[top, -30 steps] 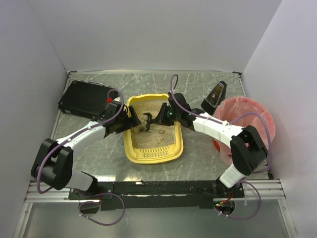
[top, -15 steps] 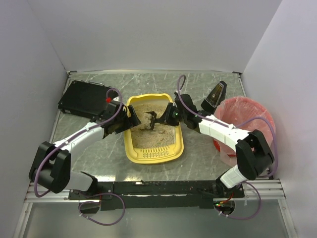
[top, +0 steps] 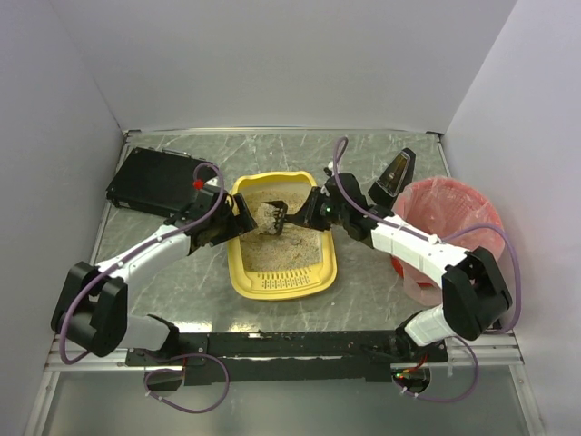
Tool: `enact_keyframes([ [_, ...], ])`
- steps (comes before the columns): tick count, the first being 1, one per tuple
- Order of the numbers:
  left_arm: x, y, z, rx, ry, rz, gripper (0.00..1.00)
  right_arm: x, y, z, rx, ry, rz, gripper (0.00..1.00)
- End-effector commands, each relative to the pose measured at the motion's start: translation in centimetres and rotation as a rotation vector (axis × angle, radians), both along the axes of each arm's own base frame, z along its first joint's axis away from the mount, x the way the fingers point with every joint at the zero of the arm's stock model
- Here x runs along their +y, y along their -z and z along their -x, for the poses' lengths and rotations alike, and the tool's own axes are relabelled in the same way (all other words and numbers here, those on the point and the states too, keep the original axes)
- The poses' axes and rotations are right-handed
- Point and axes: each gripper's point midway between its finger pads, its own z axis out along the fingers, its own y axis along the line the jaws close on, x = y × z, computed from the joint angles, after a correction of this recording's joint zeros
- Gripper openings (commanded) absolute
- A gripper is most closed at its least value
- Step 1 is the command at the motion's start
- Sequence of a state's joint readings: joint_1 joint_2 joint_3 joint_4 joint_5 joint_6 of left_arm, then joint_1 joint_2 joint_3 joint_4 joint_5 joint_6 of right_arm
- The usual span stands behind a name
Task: Clean the litter box
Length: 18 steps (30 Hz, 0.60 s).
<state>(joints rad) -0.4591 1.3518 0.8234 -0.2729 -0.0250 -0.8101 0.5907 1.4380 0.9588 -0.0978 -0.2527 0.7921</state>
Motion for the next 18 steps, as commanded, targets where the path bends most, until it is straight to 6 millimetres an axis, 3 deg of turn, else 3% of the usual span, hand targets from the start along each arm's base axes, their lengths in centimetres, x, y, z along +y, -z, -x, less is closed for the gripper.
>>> enact_keyframes([
  [1, 0.5, -3.2, -0.8, -0.081, -0.05, 0.009, 0.97, 0.0, -4.5, -0.6, -0.121, 0.015, -0.085, 0.0],
  [8, 1.4, -3.0, -0.4, -0.064, -0.073, -0.021, 0.97, -1.0, -5.5, 0.2, -0.144, 0.046, -0.119, 0.0],
  [18, 0.8, -6.4, -0.3, -0.141, -0.063, 0.056, 0.97, -2.2, -7.3, 0.9, -0.174, 0.111, -0.228, 0.0],
])
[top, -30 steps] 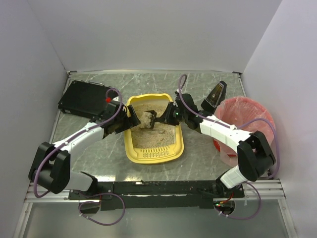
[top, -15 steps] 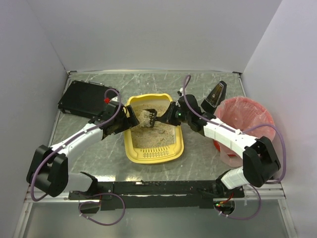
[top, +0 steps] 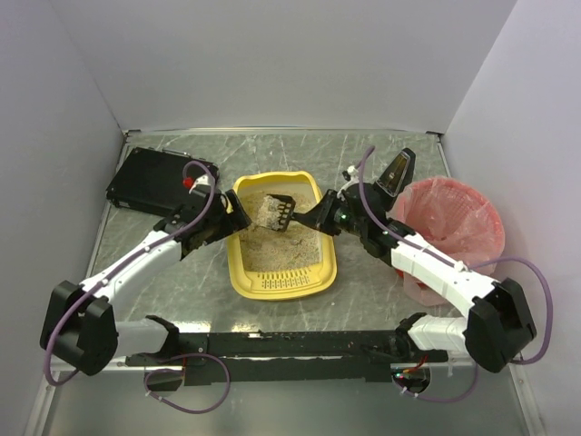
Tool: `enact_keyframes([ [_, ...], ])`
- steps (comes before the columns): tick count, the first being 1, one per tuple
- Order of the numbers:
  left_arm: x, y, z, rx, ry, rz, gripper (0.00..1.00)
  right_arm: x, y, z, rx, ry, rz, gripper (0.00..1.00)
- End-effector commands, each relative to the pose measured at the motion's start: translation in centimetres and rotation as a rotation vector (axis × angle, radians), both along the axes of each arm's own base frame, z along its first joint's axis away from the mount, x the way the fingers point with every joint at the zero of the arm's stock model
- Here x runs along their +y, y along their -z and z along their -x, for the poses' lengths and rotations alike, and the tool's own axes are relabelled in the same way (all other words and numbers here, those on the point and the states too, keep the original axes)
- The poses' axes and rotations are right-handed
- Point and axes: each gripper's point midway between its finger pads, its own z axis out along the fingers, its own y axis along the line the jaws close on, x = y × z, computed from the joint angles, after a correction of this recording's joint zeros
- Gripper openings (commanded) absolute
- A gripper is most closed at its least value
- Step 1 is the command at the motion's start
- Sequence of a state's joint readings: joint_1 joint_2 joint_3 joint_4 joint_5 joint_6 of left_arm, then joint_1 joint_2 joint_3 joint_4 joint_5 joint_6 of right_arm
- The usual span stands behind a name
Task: Clean the litter box
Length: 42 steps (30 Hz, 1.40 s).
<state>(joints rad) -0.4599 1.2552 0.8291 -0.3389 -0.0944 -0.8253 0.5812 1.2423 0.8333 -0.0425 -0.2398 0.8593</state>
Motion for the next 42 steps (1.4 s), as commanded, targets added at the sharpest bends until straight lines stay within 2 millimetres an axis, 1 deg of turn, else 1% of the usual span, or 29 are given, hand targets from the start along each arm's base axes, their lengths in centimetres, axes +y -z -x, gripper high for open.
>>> enact_keyframes([
  [1, -0.8, -4.5, -0.7, -0.1, 0.002, 0.08, 0.97, -0.7, -4.2, -0.9, -0.11, 0.061, -0.132, 0.0],
  [2, -0.9, -4.9, -0.7, -0.103, 0.007, 0.089, 0.97, -0.7, -4.2, -0.7, -0.107, 0.056, -0.142, 0.0],
  [3, -0.9, -5.4, -0.6, -0.11, 0.005, 0.095, 0.97, -0.7, -4.8, -0.6, -0.118, 0.058, -0.161, 0.0],
  [4, -0.8, -5.5, -0.6, -0.111, -0.001, 0.091, 0.97, -0.8, -4.6, -0.5, -0.114, 0.059, -0.163, 0.0],
  [6, -0.6, -5.8, -0.6, -0.119, -0.014, 0.09, 0.97, -0.9, -5.1, -0.2, -0.116, 0.056, -0.178, 0.0],
  [9, 0.0, -5.7, -0.5, -0.12, -0.04, 0.077, 0.97, -1.2, -5.8, 0.0, -0.127, 0.062, -0.197, 0.0],
  [13, 0.6, -5.7, -0.7, -0.122, -0.066, 0.057, 0.97, -1.7, -5.8, 0.4, -0.122, 0.068, -0.24, 0.0],
  [15, 0.5, -6.1, -0.6, -0.136, -0.056, 0.068, 0.97, -2.0, -5.8, 0.7, -0.121, 0.068, -0.261, 0.0],
  [16, 0.2, -6.3, -0.7, -0.151, -0.045, 0.077, 0.97, -2.1, -5.4, 0.9, -0.115, 0.071, -0.261, 0.0],
  [18, -0.1, -6.9, -0.7, -0.168, -0.025, 0.096, 0.97, -2.5, -5.7, 1.1, -0.121, 0.078, -0.285, 0.0],
  [19, -0.2, -7.2, -0.7, -0.179, -0.022, 0.106, 0.97, -2.6, -5.0, 1.5, -0.105, 0.07, -0.296, 0.0],
  [20, -0.3, -7.3, -0.7, -0.183, -0.016, 0.111, 0.97, -2.7, -6.0, 1.5, -0.138, 0.062, -0.349, 0.0],
  [21, -0.6, -7.6, -0.6, -0.189, -0.003, 0.126, 0.97, -3.2, -5.3, 1.6, -0.121, 0.068, -0.361, 0.0],
  [22, -0.7, -7.8, -0.5, -0.193, 0.004, 0.131, 0.97, -3.0, -5.4, 2.2, -0.111, 0.029, -0.382, 0.0],
  [25, -0.8, -8.2, -0.2, -0.205, 0.017, 0.145, 0.97, -2.5, -5.7, 2.2, -0.123, -0.009, -0.409, 0.0],
  [27, -0.9, -8.6, 0.0, -0.218, 0.023, 0.156, 0.97, -2.0, -5.9, 1.6, -0.134, -0.026, -0.432, 0.0],
  [28, -0.8, -8.4, 0.2, -0.217, 0.025, 0.159, 0.97, -1.7, -6.2, 1.7, -0.13, -0.056, -0.457, 0.0],
  [29, -0.9, -8.8, 0.2, -0.23, 0.024, 0.167, 0.97, -1.5, -5.9, 1.5, -0.113, -0.065, -0.473, 0.0],
  [30, -0.9, -8.7, 0.3, -0.232, 0.028, 0.171, 0.97, -1.4, -6.7, 1.5, -0.143, -0.083, -0.508, 0.0],
  [31, -0.8, -8.8, 0.3, -0.235, 0.024, 0.176, 0.97, -1.4, -6.8, 1.8, -0.132, -0.096, -0.527, 0.0],
  [32, -0.8, -9.1, 0.4, -0.245, 0.024, 0.181, 0.97, -1.3, -7.1, 2.3, -0.13, -0.115, -0.53, 0.0],
  [33, -0.9, -9.2, 0.4, -0.247, 0.028, 0.182, 0.97, -1.4, -6.4, 2.6, -0.1, -0.109, -0.508, 0.0],
  [34, -0.8, -9.3, 0.4, -0.251, 0.027, 0.184, 0.97, -1.7, -5.9, 2.7, -0.112, -0.103, -0.469, 0.0],
  [35, -0.8, -9.5, 0.4, -0.255, 0.027, 0.186, 0.97, -2.4, -6.6, 2.6, -0.151, -0.062, -0.454, 0.0],
  [36, -0.8, -9.5, 0.5, -0.256, 0.028, 0.184, 0.97, -3.0, -6.6, 2.4, -0.166, -0.027, -0.436, 0.0],
  [37, -0.7, -9.5, 0.4, -0.257, 0.023, 0.186, 0.97, -3.5, -5.9, 2.3, -0.158, 0.005, -0.398, 0.0],
  [39, -0.8, -9.7, 0.5, -0.26, 0.028, 0.19, 0.97, -4.2, -6.8, 1.7, -0.197, 0.055, -0.393, 0.0],
  [40, -0.7, -9.7, 0.5, -0.259, 0.027, 0.189, 0.97, -4.1, -7.2, 1.6, -0.202, 0.056, -0.412, 0.0],
  [42, -0.7, -9.7, 0.3, -0.257, 0.024, 0.182, 0.97, -3.6, -7.3, 1.4, -0.193, 0.04, -0.442, 0.0],
])
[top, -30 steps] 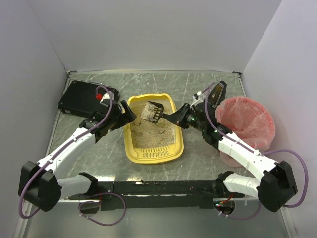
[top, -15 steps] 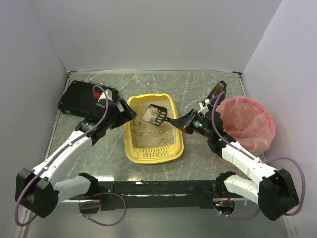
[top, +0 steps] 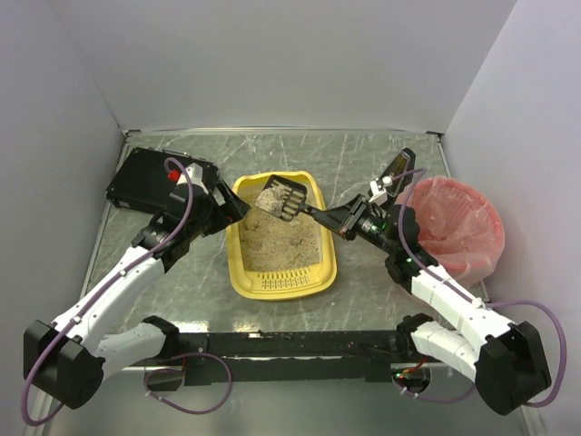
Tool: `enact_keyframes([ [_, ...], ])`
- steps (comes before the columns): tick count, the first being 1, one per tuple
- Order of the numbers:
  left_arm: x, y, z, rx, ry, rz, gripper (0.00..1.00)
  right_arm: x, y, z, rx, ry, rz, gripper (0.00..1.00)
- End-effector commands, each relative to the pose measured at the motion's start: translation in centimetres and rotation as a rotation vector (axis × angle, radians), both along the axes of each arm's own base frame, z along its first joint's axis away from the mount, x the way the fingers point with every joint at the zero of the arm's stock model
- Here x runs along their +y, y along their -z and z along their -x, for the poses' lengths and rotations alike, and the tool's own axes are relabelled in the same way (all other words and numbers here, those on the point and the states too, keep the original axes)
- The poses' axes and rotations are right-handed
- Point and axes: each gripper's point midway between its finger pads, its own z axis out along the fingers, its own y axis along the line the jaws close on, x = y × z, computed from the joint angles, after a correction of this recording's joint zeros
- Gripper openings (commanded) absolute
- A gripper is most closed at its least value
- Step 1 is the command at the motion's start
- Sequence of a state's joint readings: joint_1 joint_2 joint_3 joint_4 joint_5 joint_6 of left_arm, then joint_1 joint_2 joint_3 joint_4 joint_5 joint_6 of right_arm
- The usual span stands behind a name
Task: Clean the litter box
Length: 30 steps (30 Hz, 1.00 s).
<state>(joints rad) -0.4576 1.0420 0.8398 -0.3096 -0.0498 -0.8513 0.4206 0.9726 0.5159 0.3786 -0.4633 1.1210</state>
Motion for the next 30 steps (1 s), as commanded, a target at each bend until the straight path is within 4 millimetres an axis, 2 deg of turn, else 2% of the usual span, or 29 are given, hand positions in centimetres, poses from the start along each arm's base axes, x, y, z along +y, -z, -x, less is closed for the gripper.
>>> enact_keyframes([
  [1, -0.1, -1.5, -0.3, -0.047, 0.003, 0.026, 0.97, 0.0, -3.2, -1.0, -0.097, 0.029, -0.087, 0.0],
  [5, 0.0, -1.3, -0.1, -0.048, -0.004, 0.03, 0.97, -0.3, -2.2, 0.9, -0.071, -0.012, -0.08, 0.0],
  [6, 0.1, -1.2, -0.1, -0.044, -0.009, 0.027, 0.97, -0.8, -1.7, 0.7, -0.072, 0.017, -0.038, 0.0],
  [8, 0.2, -1.0, 0.0, -0.039, -0.008, 0.028, 0.97, -1.4, -2.4, 0.2, -0.103, 0.066, -0.02, 0.0],
  [10, 0.1, -1.0, 0.0, -0.038, -0.006, 0.03, 0.97, -1.1, -2.8, -0.6, -0.107, 0.069, -0.034, 0.0],
  [11, 0.2, -1.0, 0.1, -0.037, -0.006, 0.03, 0.97, -0.8, -3.6, -0.7, -0.133, 0.056, -0.058, 0.0],
  [14, 0.3, -0.9, 0.1, -0.037, -0.012, 0.028, 0.97, -0.4, -2.9, 0.1, -0.093, 0.0, -0.097, 0.0],
  [17, 0.2, -1.0, 0.1, -0.04, -0.009, 0.03, 0.97, -1.5, -2.3, 0.5, -0.089, 0.044, -0.062, 0.0],
  [19, 0.3, -1.0, 0.2, -0.04, -0.01, 0.029, 0.97, -1.8, -2.9, -0.2, -0.116, 0.08, -0.065, 0.0],
  [21, 0.2, -1.1, 0.2, -0.045, -0.006, 0.034, 0.97, -1.5, -4.9, -0.8, -0.159, 0.079, -0.13, 0.0],
  [22, 0.2, -1.1, 0.1, -0.044, -0.005, 0.035, 0.97, -1.2, -4.6, -1.0, -0.141, 0.064, -0.134, 0.0],
  [24, 0.1, -1.2, 0.0, -0.047, -0.006, 0.04, 0.97, -0.9, -3.6, 0.1, -0.101, 0.018, -0.134, 0.0],
  [25, 0.1, -1.2, -0.1, -0.048, -0.007, 0.041, 0.97, -1.3, -1.9, 0.8, -0.045, 0.019, -0.112, 0.0],
  [26, 0.0, -1.1, -0.1, -0.048, -0.002, 0.042, 0.97, -1.6, -1.3, 1.0, -0.032, 0.032, -0.111, 0.0],
  [28, -0.4, -1.1, -0.3, -0.048, 0.012, 0.052, 0.97, -2.1, -2.0, 0.8, -0.045, 0.067, -0.162, 0.0],
  [30, -0.7, -0.8, -0.4, -0.033, 0.022, 0.048, 0.97, -1.6, -2.7, 0.4, -0.027, 0.051, -0.213, 0.0],
])
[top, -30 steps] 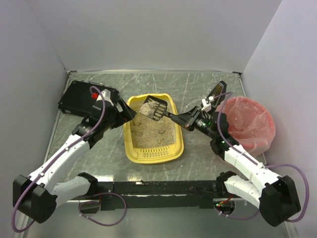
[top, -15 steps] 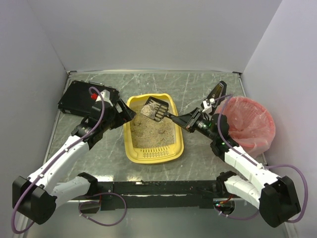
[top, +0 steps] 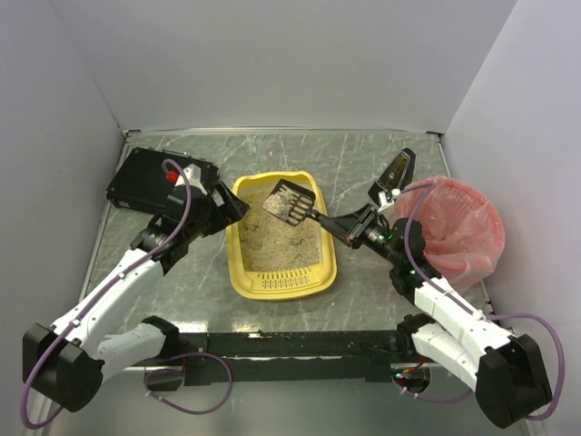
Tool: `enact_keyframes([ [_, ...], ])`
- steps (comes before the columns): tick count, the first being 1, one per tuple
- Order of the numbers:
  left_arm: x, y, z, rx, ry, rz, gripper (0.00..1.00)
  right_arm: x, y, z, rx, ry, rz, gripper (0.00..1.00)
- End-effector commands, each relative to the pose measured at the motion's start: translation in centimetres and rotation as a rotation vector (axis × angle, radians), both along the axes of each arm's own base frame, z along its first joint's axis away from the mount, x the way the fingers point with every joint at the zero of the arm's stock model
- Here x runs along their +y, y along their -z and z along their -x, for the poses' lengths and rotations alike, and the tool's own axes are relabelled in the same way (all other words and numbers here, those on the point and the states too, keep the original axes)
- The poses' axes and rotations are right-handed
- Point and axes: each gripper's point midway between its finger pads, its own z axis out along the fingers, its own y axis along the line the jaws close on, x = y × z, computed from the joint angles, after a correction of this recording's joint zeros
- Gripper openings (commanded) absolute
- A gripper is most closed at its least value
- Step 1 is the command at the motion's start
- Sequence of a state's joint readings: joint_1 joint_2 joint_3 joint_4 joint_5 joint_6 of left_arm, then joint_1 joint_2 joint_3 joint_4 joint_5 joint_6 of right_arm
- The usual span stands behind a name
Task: Clean the litter box
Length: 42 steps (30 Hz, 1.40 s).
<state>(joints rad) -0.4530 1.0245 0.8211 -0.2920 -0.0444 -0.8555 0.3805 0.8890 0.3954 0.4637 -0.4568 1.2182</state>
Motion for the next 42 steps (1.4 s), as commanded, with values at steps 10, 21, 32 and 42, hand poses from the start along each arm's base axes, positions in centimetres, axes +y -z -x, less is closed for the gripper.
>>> enact_keyframes([
  [10, -0.7, -1.3, -0.4, -0.035, 0.021, 0.047, 0.97, 0.0, -5.5, 0.5, -0.129, -0.041, -0.262, 0.0],
  [21, -0.1, -1.9, 0.1, -0.06, 0.004, 0.056, 0.97, 0.0, -6.2, 1.7, -0.154, -0.112, -0.354, 0.0],
  [32, -0.4, -1.6, -0.5, -0.051, 0.007, 0.057, 0.97, -0.3, -2.7, 2.1, -0.085, -0.104, -0.3, 0.0],
  [42, -0.4, -0.8, -0.5, -0.023, 0.0, 0.053, 0.97, -0.9, -1.5, 1.5, -0.07, -0.045, -0.194, 0.0],
])
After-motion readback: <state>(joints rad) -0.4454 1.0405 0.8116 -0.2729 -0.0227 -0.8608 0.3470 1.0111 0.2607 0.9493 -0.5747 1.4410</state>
